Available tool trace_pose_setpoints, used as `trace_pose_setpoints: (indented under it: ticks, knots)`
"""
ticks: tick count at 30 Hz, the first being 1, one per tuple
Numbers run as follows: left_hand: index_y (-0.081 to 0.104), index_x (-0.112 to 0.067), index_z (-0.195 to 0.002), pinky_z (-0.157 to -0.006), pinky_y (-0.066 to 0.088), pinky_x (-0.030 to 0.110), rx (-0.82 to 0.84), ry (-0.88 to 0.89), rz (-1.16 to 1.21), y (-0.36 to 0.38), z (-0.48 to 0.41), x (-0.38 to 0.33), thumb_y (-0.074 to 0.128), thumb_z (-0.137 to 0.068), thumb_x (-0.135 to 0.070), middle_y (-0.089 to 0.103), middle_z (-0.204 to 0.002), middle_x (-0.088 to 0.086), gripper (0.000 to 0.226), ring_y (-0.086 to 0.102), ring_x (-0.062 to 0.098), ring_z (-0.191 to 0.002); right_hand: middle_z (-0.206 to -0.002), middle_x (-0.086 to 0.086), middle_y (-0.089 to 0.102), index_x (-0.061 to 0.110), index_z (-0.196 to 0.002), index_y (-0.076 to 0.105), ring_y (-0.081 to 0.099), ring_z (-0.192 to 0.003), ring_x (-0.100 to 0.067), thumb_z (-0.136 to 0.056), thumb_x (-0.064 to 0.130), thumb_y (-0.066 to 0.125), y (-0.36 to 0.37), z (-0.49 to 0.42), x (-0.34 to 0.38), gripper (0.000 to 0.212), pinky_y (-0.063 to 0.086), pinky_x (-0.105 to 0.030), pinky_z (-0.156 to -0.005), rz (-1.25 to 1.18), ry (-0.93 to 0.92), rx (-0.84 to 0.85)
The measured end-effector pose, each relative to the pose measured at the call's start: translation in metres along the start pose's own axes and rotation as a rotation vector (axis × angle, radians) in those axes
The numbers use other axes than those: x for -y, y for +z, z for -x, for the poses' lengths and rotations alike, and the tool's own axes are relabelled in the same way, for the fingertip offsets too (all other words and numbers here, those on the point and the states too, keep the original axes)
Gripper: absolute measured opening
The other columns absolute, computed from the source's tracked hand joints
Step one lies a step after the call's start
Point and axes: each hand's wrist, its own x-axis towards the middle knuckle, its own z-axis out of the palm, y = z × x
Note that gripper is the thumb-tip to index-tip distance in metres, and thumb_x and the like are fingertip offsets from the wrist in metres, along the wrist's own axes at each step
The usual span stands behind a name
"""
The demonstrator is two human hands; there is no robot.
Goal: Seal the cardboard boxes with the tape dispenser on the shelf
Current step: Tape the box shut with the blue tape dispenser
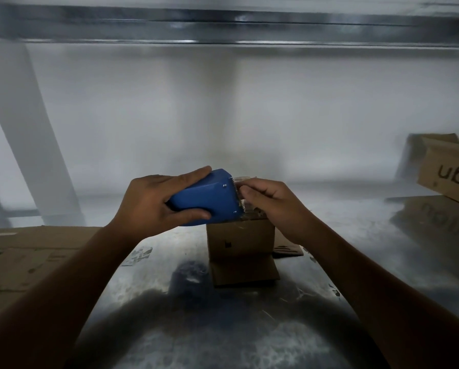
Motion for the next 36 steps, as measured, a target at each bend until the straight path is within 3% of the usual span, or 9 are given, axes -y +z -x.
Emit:
trace_pose_setpoints:
  ticks: [3,10,14,19,26,30,33,36]
  knots:
    - [0.054,-0.022,-0.139,-0.076,0.052,0.023,-0.007,0.016,-0.002,0.0,0.0,0.0,0.055,-0.087,-0.074,0.078,-0.1,0.005,0.073,0.071,0.022,-0.074,-0.12,0.009,0.072,0.04,-0.119,0.07,0.065,-0.117,-0.012,-0.1,0.032,0.052,0.001,0.001,0.002,0.027,0.054,-0.04,-0.102,0.042,0.003,0.018]
    - [0.053,-0.021,-0.139,-0.075,0.052,0.023,-0.009,0.027,0.017,0.0,-0.003,-0.003,0.053,-0.087,-0.076,0.078,-0.1,0.005,0.075,0.07,0.021,-0.074,-0.118,0.007,0.073,0.033,-0.116,0.07,0.067,-0.113,-0.013,-0.103,0.013,0.055,-0.001,0.0,0.002,0.028,0.057,-0.037,-0.097,0.003,0.004,0.004]
    - [0.053,-0.022,-0.139,-0.075,0.051,0.022,-0.011,0.032,0.009,0.0,-0.003,-0.003,0.053,-0.087,-0.075,0.078,-0.099,0.005,0.074,0.07,0.02,-0.073,-0.114,0.01,0.074,0.039,-0.11,0.073,0.068,-0.11,-0.011,-0.099,0.024,0.056,-0.001,0.0,0.004,0.025,0.058,-0.029,-0.091,-0.039,0.002,-0.005]
    - [0.054,-0.021,-0.138,-0.075,0.051,0.021,-0.016,0.032,0.018,-0.001,-0.003,-0.005,0.055,-0.086,-0.074,0.078,-0.099,0.004,0.074,0.07,0.02,-0.073,-0.112,0.007,0.075,0.045,-0.106,0.076,0.069,-0.107,-0.015,-0.09,0.044,0.063,-0.001,-0.001,0.003,0.021,0.06,-0.035,-0.088,-0.068,0.028,-0.009]
    - [0.053,-0.022,-0.138,-0.07,0.059,0.031,0.002,0.007,0.064,-0.005,-0.004,-0.008,0.056,-0.086,-0.075,0.078,-0.097,0.004,0.074,0.071,0.023,-0.072,-0.101,0.004,0.078,0.032,-0.102,0.081,0.072,-0.088,-0.014,-0.1,0.021,0.064,0.004,-0.003,-0.001,0.02,0.061,-0.029,-0.072,-0.038,0.004,-0.164]
    - [0.052,-0.023,-0.139,-0.068,0.06,0.032,0.017,-0.021,0.103,-0.007,-0.006,-0.011,0.055,-0.085,-0.076,0.077,-0.096,0.004,0.076,0.07,0.023,-0.071,-0.094,0.007,0.077,0.025,-0.103,0.078,0.071,-0.08,-0.01,-0.099,0.017,0.064,0.002,-0.003,0.001,0.017,0.057,-0.022,-0.065,0.069,-0.037,-0.195]
    - [0.053,-0.023,-0.138,-0.068,0.055,0.026,0.004,-0.04,0.093,-0.009,-0.007,-0.014,0.061,-0.082,-0.073,0.077,-0.093,0.004,0.075,0.068,0.021,-0.069,-0.091,0.006,0.076,0.017,-0.1,0.079,0.07,-0.084,-0.01,-0.098,0.015,0.064,0.0,-0.002,0.003,0.015,0.056,-0.023,-0.074,0.27,-0.156,-0.212]
    - [0.056,-0.024,-0.136,-0.068,0.06,0.032,-0.021,-0.062,0.104,-0.013,-0.01,-0.016,0.07,-0.076,-0.065,0.078,-0.104,0.003,0.075,0.072,0.023,-0.073,-0.088,0.002,0.073,0.007,-0.096,0.077,0.066,-0.083,-0.01,-0.098,0.015,0.063,-0.001,0.0,0.01,0.016,0.051,-0.022,-0.074,0.448,-0.289,-0.217]
